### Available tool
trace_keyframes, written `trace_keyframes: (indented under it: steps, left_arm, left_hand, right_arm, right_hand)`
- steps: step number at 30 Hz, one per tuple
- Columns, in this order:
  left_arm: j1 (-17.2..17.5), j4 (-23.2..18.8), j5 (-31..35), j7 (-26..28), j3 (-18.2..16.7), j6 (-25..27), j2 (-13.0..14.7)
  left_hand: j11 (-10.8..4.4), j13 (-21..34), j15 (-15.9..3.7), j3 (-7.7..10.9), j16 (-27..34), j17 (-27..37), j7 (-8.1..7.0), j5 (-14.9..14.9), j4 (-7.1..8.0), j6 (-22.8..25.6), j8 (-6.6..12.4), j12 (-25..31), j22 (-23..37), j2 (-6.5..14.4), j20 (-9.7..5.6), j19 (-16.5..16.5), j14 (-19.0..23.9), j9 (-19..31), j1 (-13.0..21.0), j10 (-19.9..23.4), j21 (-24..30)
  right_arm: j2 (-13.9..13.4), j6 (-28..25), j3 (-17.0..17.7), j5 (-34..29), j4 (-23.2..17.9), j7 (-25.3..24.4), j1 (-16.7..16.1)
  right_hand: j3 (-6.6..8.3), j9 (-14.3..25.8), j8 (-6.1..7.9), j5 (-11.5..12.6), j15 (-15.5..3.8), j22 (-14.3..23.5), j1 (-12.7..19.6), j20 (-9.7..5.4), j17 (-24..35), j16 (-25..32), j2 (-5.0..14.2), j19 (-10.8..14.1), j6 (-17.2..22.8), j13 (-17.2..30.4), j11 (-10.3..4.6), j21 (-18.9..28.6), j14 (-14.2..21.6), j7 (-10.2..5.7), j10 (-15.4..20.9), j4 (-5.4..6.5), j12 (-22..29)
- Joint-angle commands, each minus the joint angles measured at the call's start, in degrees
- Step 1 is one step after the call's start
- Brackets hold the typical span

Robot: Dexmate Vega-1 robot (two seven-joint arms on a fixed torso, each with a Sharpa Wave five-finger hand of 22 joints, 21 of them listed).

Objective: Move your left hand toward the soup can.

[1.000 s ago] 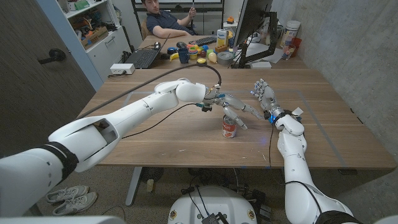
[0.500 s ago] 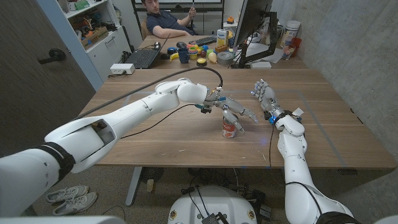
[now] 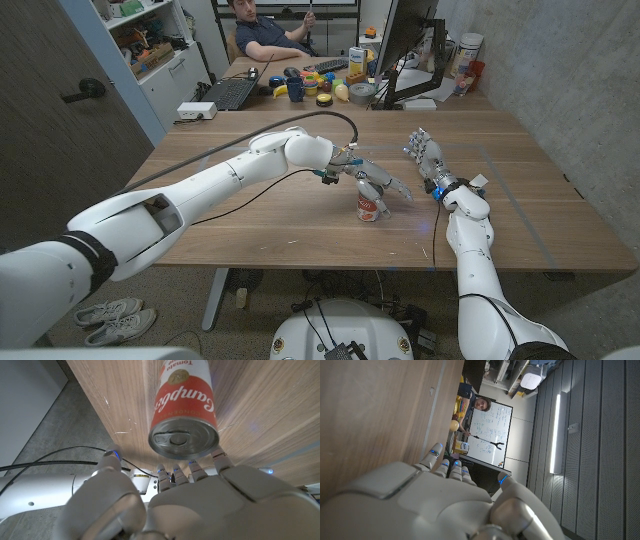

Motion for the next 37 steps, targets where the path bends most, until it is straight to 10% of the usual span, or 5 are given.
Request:
trace_keyframes:
  steps: [1,37]
  left_arm:
    - [0.30,-0.66,0.15,-0.30,0.10,0.43,0.52]
    - [-0.21,1.59,0.38,0.20,0.20,-1.33,0.40]
  left_hand:
    - [-0.16,0.26,-0.31,0.02,-0.16,0.22,0.06,0.16,-0.17,0.18,0.09,-0.06,0.23,-0.04,0.08,0.39,-0.30,0.09,0.78,-0.40,-0.33]
    - [-0.34,0.40,-0.76,0.29,-0.25,0.16,0.05,-0.01,-0.27,0.34,0.05,0.03,0.27,0.46,0.07,1.02,-0.36,0.14,2.65,-0.60,-0.79]
  right_arm:
    - [0.08,-0.27,-0.25,-0.34,-0.28,0.03,-0.19]
    - [-0.17,0.12,-0.71,-1.05,2.08,-0.65,1.34]
  right_hand:
    - [0.53,0.08,0.16,0.13,0.12,0.33,0.02,-3.09,0.10,-0.32,5.78,-1.61,0.05,0.27,-0.08,-0.17,-0.35,0.04,0.17,-0.02,0.06]
    - [0.63,0.08,0.13,0.17,0.18,0.34,0.08,-3.04,0.10,-0.59,5.82,-1.35,0.04,0.27,-0.10,-0.88,-0.28,0.01,0.18,-0.02,0.02]
